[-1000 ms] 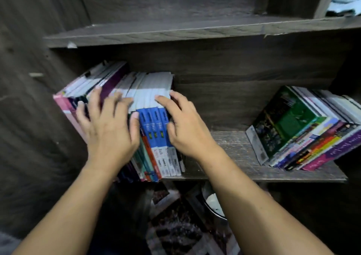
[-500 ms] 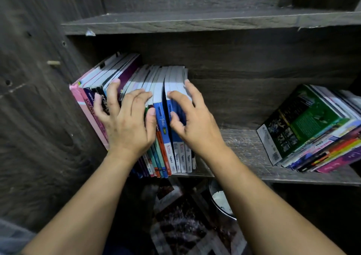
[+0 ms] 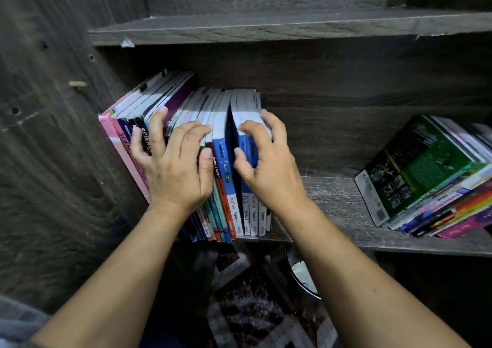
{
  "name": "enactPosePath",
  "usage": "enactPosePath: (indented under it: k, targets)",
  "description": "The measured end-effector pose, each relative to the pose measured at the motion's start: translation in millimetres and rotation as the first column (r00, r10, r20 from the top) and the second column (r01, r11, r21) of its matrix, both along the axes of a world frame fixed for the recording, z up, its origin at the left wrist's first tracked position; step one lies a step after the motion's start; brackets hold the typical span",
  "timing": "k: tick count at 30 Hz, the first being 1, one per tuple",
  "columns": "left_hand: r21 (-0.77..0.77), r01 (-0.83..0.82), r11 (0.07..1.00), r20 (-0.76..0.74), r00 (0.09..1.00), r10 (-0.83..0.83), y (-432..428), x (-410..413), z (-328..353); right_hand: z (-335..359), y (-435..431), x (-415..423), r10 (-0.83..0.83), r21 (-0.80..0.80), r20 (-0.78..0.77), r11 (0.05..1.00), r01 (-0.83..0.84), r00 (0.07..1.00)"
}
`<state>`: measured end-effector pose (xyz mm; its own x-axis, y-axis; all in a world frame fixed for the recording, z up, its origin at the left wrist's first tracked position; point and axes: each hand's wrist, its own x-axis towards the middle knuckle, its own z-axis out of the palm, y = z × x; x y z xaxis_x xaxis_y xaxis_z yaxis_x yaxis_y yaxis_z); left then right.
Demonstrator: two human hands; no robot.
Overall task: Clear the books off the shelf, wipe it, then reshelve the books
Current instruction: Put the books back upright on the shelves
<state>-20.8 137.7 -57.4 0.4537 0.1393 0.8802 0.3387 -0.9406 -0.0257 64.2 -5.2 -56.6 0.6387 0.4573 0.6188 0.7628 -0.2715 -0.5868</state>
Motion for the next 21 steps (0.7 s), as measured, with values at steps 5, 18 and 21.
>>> enactPosePath:
  k: [5, 18, 21]
  targets:
    - [-0.042, 0.005, 0.999, 0.022, 1.000, -0.004, -11.4, -1.9, 2.0, -12.2, -3.7, 0.4, -0.199, 0.188, -0.359, 0.941, 0.280, 0.912]
    - [-0.051, 0.388, 0.920, -0.587, 0.733, -0.342, -118.8, 57.3, -66.8, -14.4, -115.9, 57.3, -0.502, 0.259, -0.290, 0.778, 0.572, 0.815]
    - [-0.058, 0.337, 0.940, -0.809, 0.536, -0.242, -132.2, 75.6, -109.7, -16.4, -143.6, 69.0, -0.563, 0.268, -0.295, 0.727, 0.632, 0.772]
